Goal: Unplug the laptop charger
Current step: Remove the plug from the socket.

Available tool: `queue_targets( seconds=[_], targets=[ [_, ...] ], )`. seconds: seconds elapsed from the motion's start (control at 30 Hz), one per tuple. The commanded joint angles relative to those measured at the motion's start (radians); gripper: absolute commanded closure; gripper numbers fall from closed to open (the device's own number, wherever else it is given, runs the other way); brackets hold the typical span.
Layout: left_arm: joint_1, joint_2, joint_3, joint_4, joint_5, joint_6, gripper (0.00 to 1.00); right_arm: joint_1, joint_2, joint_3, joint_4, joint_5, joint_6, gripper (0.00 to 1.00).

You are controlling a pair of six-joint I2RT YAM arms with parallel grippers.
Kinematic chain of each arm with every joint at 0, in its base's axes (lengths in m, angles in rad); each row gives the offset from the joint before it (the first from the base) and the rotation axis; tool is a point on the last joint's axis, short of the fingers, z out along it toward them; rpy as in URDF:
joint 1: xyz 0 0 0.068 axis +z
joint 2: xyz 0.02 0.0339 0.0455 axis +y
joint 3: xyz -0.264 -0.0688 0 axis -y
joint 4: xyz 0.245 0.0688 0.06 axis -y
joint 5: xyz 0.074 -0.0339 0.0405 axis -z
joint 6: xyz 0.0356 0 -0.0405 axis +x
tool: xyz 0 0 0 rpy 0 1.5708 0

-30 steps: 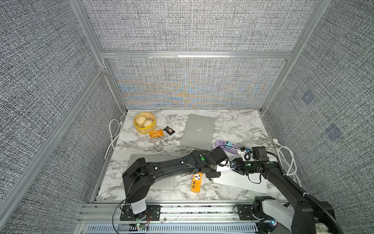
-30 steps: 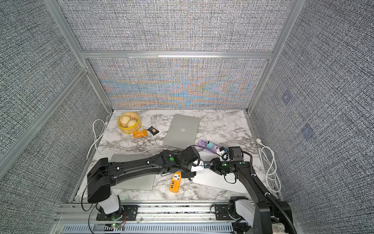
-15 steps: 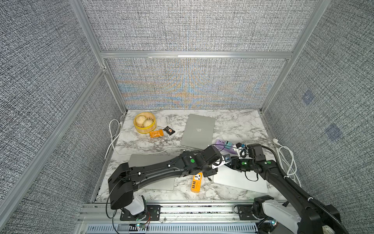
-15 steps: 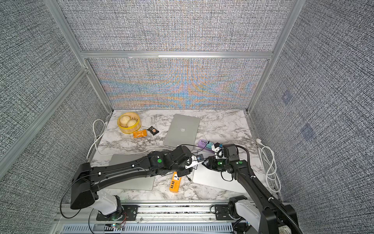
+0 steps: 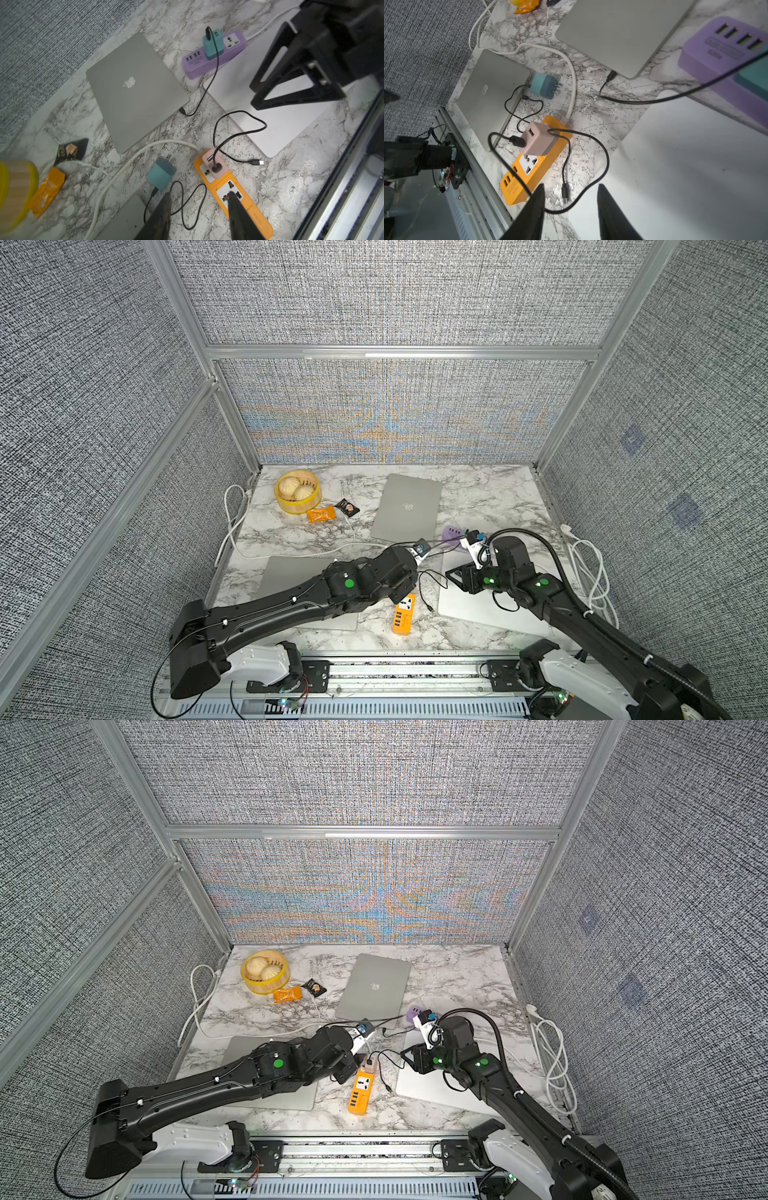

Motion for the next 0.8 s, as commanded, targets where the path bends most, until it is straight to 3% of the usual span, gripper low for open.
queue_targets(
  seconds=[0.0, 0.17, 0.3, 0.53, 0.77],
  targets=[
    [0.017, -0.052, -0.053, -0.023, -0.012, -0.177, 0.55, 0.055, -0.103, -0.017, 0.072, 0.115, -0.118, 0.57],
    [0.039, -0.152, -0.199, 0.050, -0.007, -0.326, 0.56, 0.103, -0.315, -0.053, 0.123, 0.118, -0.190, 0.54],
    [0.049, -0.221, -0.297, 0.108, -0.012, -0.408, 0.56, 0.168, -0.351, -0.090, 0.130, 0.098, -0.262, 0.53],
    [0.074, -0.194, -0.320, 0.115, 0.045, -0.466, 0.56, 0.336, -0.250, -0.125, 0.227, 0.116, -0.329, 0.50],
    [0.109, -0.153, -0.356, 0.168, 0.128, -0.522, 0.57, 0.436, 0.030, -0.138, 0.389, 0.159, -0.368, 0.47]
  ],
)
